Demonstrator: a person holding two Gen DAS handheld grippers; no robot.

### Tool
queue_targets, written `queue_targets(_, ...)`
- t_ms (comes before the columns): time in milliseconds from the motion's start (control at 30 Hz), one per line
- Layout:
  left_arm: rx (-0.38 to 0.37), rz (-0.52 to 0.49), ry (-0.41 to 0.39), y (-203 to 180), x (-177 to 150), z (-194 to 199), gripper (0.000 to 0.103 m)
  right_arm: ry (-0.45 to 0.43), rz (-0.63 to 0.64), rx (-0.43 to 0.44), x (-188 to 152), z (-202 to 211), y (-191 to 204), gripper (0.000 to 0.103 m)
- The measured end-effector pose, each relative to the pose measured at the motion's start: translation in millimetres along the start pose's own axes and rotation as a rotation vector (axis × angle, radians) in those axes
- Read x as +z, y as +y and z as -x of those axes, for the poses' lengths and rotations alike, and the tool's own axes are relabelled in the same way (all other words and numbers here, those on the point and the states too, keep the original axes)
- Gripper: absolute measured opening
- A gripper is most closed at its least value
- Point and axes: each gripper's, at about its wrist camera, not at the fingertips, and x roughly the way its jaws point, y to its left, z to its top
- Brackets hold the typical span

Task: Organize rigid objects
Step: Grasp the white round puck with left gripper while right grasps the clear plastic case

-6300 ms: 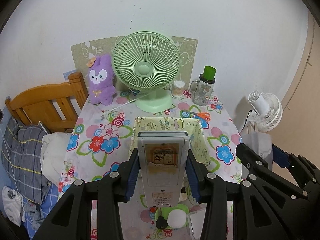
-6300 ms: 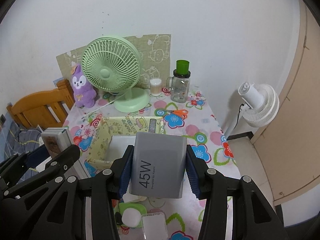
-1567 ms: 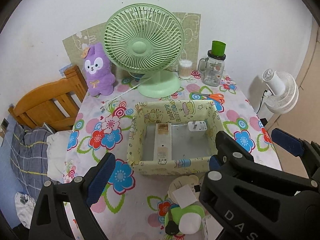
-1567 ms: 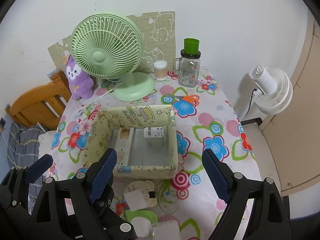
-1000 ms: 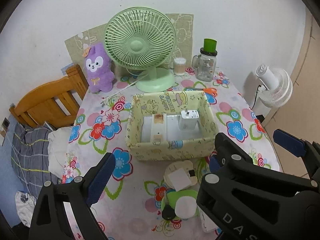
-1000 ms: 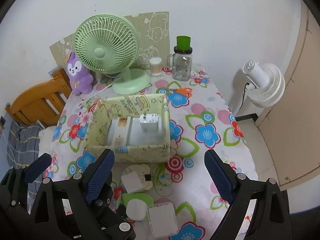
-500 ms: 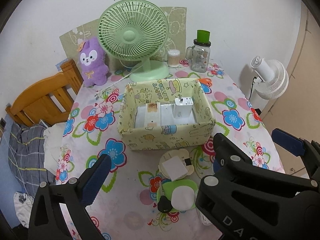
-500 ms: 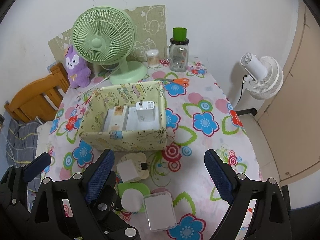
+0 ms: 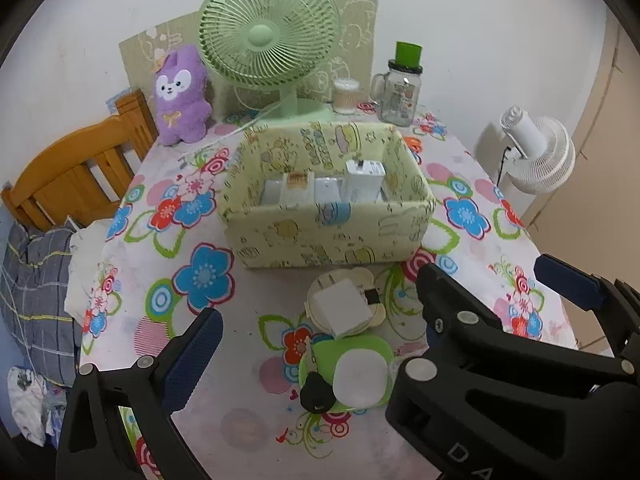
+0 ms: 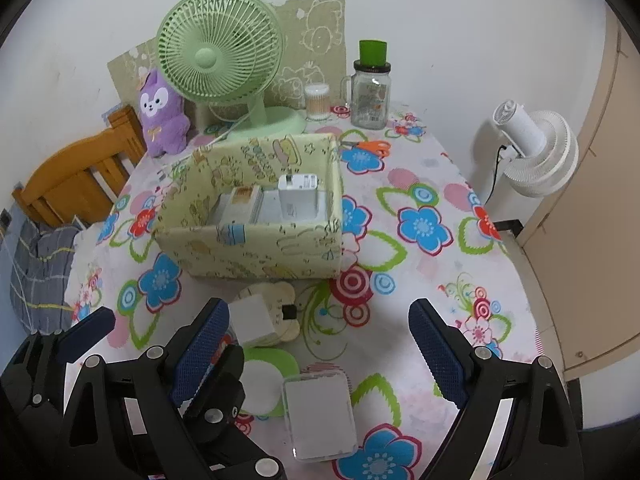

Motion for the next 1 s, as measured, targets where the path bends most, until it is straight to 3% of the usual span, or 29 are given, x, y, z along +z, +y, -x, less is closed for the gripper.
queue_targets(333, 0.0, 0.015, 0.025, 1.9, -27.6, -22.0, 0.103, 0.025, 0.016, 0.005, -29.2, -23.5, 0.0, 0.093)
queue_targets(1000, -0.006, 0.048, 0.06, -2.3, -57.4, -56.4, 0.103, 0.077, 0.051, 0.005, -56.6, -59.8, -3.3, 0.093)
